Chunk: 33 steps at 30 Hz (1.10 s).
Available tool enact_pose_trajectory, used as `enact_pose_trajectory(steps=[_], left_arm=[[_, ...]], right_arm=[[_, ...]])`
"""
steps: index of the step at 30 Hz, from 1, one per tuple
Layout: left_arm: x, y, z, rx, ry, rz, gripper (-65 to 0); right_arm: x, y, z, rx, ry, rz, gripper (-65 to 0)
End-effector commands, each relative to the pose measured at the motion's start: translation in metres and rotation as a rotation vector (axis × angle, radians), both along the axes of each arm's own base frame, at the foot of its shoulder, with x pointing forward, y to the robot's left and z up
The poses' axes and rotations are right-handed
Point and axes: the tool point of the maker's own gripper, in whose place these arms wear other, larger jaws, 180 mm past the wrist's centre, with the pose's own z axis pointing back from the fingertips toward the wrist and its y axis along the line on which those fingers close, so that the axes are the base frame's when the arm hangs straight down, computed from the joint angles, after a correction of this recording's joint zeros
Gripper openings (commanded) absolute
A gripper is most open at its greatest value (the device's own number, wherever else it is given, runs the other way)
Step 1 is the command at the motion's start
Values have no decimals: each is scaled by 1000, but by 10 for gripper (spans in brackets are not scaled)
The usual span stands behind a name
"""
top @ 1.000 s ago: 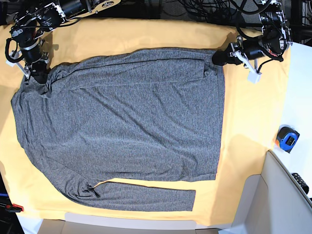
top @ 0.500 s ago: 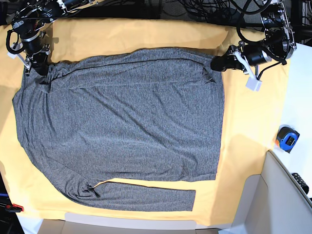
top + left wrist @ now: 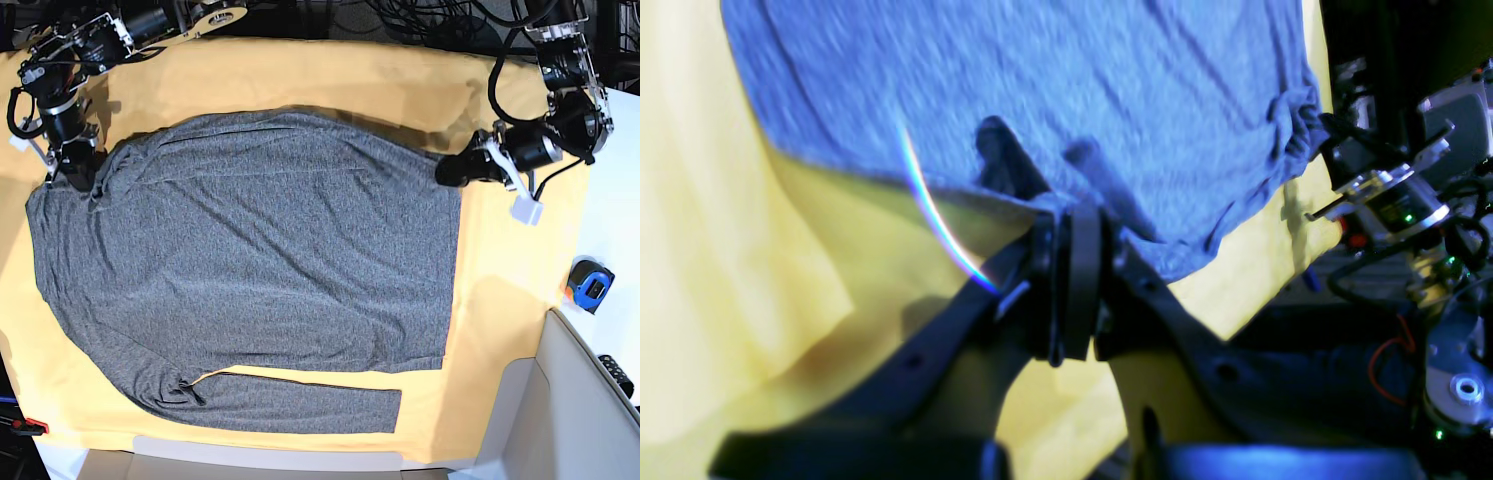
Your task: Fold the T-shirt properly
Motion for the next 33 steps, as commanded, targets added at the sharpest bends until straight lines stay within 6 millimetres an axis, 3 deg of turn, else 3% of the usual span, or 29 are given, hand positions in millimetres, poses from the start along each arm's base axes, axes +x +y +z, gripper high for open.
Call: enact_pose_trajectory(steps=[1,11,15,24,33], left_arm=[[9,3,9,-5,-30,0,-650],[55,16,9,-77,-26,64,-650],[72,19,12,-107,-26,84,-650],[86,26,6,-149,7,120,-650],[91,30,-1,-174,6,175,-650]], right_arm=[[16,2,18,-26,-56,31,-650],[74,18,45,-119,-51,122,-650],[89,12,36,-81,-32,132,-650],[97,-24,13,-73,14,72,-650],[100,-40,17,-91,18,57,-650]])
